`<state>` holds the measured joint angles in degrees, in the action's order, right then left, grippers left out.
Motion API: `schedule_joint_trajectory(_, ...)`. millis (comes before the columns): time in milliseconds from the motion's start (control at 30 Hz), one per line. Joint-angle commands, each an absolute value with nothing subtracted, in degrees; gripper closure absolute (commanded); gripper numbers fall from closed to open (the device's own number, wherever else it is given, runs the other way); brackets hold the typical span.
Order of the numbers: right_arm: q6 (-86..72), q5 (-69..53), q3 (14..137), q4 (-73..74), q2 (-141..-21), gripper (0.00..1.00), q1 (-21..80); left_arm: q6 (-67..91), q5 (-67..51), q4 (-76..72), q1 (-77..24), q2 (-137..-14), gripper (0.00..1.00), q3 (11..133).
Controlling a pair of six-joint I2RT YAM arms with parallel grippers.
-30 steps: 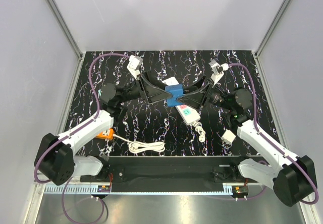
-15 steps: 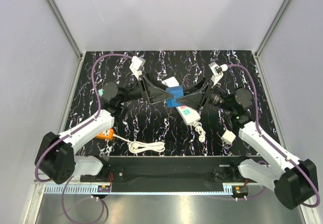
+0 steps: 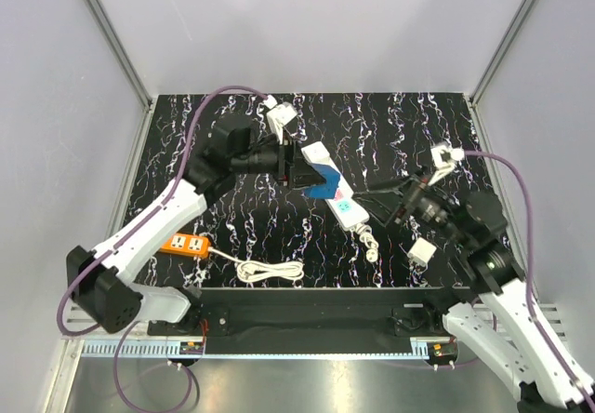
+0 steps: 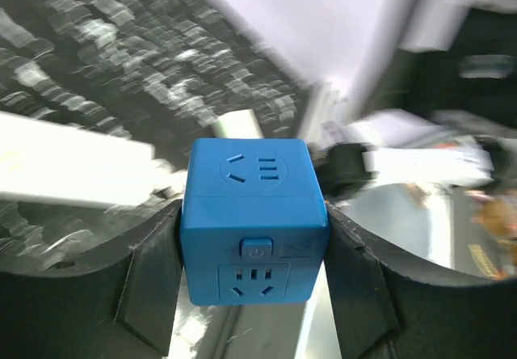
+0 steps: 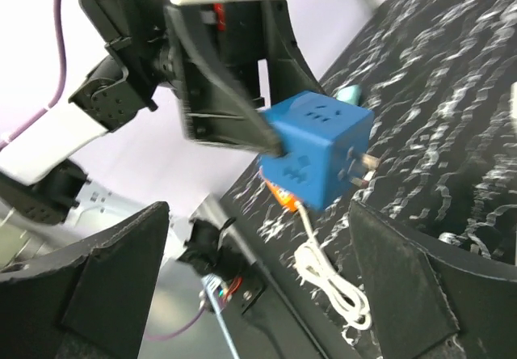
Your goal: Insert the plug
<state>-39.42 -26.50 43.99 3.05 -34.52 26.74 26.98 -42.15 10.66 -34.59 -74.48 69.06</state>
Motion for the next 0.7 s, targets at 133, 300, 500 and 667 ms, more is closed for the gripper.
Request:
schedule_joint_trajectory(133,-33.1,-1.2,52.6,27.7,-29.2,0.00,27.0,8.4,-25.0,37.5,-35.2,-88.1,1.00,88.7)
schedule_joint_trajectory(300,-31.0,8.8,54.6,33.3,-28.2,0.00,27.0,3.4,-16.2,48.1,-38.3,-100.3,1.00,101.1)
schedule_joint_trajectory(500,-30.3,14.1,55.7,35.8,-24.7,0.00,27.0,0.6,-12.0,54.1,-41.9,-112.0,1.00,112.1)
schedule_joint_trajectory(667,-30.0,15.1,56.0,36.1,-22.3,0.00,26.9,-1.6,-10.7,56.2,-44.0,-119.3,1.00,116.9)
